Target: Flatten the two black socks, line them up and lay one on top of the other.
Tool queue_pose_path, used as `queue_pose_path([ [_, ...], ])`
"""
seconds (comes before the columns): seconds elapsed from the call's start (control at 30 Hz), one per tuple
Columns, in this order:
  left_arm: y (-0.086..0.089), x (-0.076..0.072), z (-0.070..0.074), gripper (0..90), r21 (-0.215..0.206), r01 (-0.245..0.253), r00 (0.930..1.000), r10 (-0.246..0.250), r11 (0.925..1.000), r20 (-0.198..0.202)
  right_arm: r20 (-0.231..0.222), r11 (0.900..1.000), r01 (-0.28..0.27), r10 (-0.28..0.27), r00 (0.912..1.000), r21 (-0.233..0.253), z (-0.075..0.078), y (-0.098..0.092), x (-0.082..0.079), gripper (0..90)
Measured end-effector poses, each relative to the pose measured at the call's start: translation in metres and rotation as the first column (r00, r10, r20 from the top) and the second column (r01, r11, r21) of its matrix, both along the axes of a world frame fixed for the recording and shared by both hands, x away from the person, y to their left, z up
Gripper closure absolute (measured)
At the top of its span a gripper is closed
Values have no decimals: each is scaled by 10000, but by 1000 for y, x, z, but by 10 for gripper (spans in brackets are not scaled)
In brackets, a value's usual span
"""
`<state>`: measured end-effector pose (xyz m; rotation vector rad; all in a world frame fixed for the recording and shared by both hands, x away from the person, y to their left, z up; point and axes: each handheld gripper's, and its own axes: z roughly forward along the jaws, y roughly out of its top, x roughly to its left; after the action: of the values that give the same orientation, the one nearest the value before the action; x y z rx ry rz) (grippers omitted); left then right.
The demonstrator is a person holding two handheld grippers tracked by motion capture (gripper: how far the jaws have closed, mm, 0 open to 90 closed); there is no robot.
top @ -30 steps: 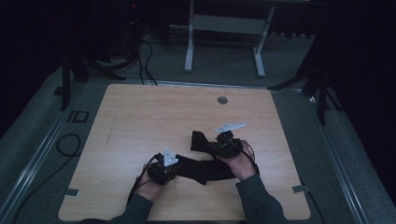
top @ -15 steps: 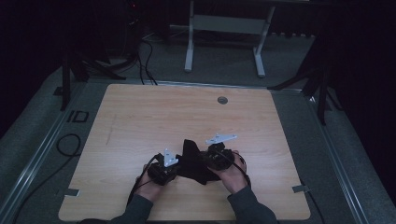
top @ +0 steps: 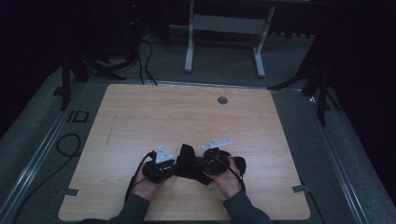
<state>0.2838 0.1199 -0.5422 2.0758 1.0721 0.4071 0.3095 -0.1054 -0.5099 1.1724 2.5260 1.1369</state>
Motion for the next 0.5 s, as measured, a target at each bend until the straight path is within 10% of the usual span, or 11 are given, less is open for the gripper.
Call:
queue_pose_path([
  [0.5, 17, -1, 15, 813, -794, -356, 9992, 368, 9962, 129, 48, 9982, -561, 560, 9984, 211, -1, 5, -13, 815],
])
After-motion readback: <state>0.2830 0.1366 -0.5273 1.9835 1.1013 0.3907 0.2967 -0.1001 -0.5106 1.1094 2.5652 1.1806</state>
